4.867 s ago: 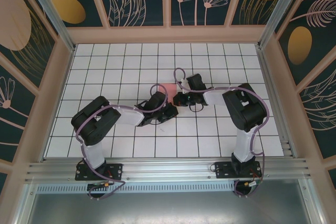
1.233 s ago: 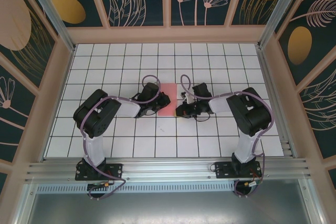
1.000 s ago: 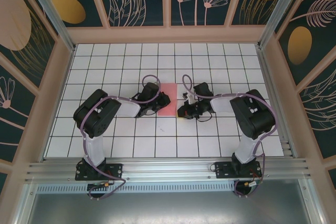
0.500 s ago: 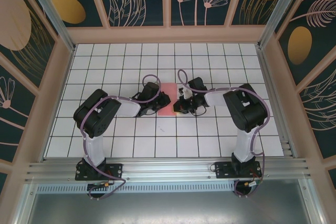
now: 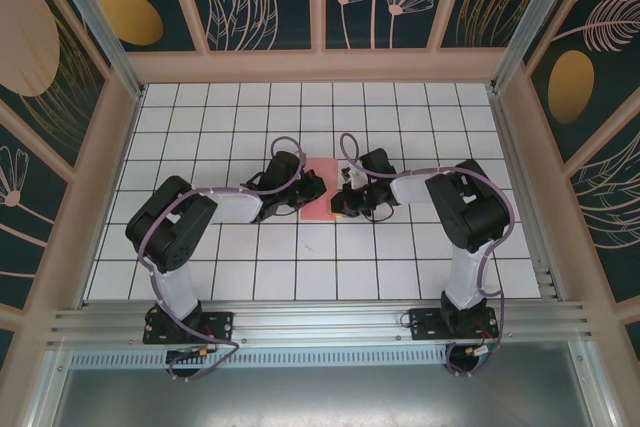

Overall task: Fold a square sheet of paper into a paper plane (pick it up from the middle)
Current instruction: Fold the triangle a second time at the center of the table.

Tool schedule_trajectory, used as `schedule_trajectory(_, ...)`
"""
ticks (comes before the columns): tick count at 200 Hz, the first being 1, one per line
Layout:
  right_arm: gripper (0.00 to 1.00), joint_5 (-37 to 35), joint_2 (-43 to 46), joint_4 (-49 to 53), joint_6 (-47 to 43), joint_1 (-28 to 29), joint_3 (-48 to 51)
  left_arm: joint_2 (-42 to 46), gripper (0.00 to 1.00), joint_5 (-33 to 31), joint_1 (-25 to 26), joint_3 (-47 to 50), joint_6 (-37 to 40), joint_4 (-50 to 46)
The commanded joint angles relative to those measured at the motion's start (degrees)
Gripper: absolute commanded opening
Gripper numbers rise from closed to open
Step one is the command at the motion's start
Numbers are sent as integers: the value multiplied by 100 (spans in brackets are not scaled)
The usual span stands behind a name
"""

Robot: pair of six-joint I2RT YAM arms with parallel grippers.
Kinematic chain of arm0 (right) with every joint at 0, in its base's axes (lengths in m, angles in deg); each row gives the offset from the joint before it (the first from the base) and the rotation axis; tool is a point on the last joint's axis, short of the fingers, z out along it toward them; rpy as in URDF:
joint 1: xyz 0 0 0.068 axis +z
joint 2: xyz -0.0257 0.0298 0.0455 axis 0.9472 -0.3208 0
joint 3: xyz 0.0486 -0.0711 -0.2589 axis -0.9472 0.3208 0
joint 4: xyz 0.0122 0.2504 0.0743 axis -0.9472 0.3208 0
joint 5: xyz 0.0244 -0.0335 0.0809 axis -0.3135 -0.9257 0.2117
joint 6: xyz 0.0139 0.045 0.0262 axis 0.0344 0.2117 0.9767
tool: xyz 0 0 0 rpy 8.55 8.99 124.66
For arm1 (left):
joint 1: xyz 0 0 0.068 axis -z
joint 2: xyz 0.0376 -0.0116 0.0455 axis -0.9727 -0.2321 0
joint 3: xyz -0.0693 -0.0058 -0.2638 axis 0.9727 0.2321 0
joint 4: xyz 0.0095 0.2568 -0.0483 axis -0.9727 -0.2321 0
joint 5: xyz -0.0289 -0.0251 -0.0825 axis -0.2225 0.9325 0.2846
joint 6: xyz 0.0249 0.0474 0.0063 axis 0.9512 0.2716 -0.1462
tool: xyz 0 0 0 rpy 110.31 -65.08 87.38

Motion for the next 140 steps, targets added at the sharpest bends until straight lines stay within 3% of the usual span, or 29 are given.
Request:
schedule_trajectory(1,1,-560,-191,278,13,17,176,35,2,159,51,108,-153,-145)
schedule_trajectory(140,1,-589,-305,281,75,17,95,-464,4,26,252,130,-136,-200)
